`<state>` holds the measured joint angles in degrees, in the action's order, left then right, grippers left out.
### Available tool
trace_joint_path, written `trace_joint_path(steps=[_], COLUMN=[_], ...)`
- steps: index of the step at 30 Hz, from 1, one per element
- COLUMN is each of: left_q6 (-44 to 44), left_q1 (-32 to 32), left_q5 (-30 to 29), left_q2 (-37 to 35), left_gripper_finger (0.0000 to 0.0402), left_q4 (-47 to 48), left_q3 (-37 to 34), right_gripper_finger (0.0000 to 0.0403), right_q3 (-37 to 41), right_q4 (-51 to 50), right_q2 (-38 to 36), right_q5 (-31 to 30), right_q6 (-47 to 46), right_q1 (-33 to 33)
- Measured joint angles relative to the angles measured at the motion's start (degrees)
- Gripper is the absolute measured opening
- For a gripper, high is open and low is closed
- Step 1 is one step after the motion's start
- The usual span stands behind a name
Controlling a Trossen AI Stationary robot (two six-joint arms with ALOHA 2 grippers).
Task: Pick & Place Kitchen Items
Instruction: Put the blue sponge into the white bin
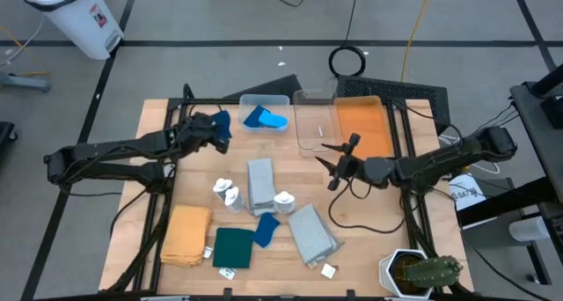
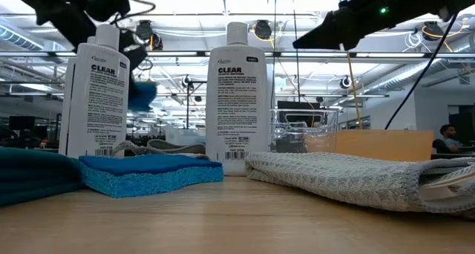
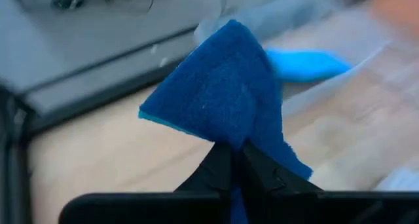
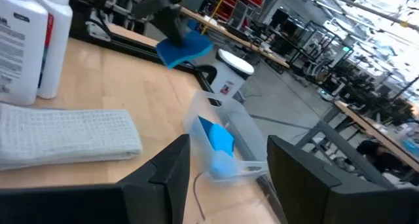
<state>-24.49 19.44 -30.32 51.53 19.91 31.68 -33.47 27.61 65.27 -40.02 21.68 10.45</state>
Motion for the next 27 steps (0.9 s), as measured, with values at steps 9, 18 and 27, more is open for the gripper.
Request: trace_joint_path(steps=[9, 18, 27], left_q6=[10.1, 18.8, 21.3], left_q1=[0.8, 4.9, 11.2], left_q5=[2.1, 9.3, 16.6], left_q2=[0.3, 3.3, 14.2], left_gripper_finger=[0.001, 0.0009, 0.0009], left_q4=[-11.4, -24.2, -28.5], left_q3=[0.0, 0.0, 5.3], right_gripper_finger=[0.0169, 0.0169, 0.0169], right_q3=[0.0, 0.0, 0.0], right_q4=[4.2, 5.3, 5.2], right_q2=[0.0, 0.0, 0.0], right_q5=[18.7, 30.1, 31.4], right_q6=[0.0, -1.0, -1.0], right_q1=[-10.9, -20.7, -24.7])
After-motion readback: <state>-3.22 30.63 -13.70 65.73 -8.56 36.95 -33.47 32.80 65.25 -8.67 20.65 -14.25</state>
